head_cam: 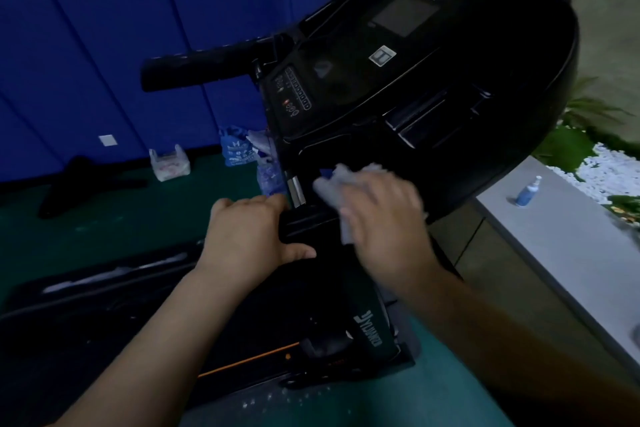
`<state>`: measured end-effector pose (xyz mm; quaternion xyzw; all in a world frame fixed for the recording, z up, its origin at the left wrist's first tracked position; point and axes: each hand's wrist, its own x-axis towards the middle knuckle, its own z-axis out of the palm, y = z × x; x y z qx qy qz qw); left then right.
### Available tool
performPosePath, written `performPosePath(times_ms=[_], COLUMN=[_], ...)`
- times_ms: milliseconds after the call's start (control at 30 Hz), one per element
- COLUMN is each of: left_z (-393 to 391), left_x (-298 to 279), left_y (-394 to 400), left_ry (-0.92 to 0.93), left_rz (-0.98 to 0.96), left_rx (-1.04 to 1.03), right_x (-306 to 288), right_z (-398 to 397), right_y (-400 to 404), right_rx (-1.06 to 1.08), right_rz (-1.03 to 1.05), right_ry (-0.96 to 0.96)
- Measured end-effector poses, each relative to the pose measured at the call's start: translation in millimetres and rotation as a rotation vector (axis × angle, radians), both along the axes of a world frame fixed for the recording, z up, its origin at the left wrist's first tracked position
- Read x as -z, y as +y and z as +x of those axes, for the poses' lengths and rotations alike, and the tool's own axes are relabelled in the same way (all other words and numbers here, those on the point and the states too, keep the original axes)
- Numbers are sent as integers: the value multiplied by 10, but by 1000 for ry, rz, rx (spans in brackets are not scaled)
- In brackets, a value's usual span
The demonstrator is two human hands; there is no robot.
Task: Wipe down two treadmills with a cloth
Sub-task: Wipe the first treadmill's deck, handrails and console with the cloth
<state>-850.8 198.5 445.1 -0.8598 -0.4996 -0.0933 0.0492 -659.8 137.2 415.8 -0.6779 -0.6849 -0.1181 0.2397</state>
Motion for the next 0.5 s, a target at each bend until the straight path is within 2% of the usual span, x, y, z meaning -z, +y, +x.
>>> performPosePath(times_ms=[100,167,233,333,500], left_z=[-207,-506,-895,-1536,-2387], left_x=[-62,-106,-105,12,292], left_y=[-87,-144,-181,-194,-118], left_ry=[-81,-149,-254,-475,-709], left_rz=[-10,12,48,93,123], left_rx=[14,26,-2,-170,-455], right_x=[25,-51,-76,-6,149], right_z=[-413,-348,-159,-151,-1135], right_y=[40,56,50,30,106], right_rx=[-71,-95,-22,135,-18], right_rz=[2,28,72,171,72], right_ry=[22,-13,-6,105,102])
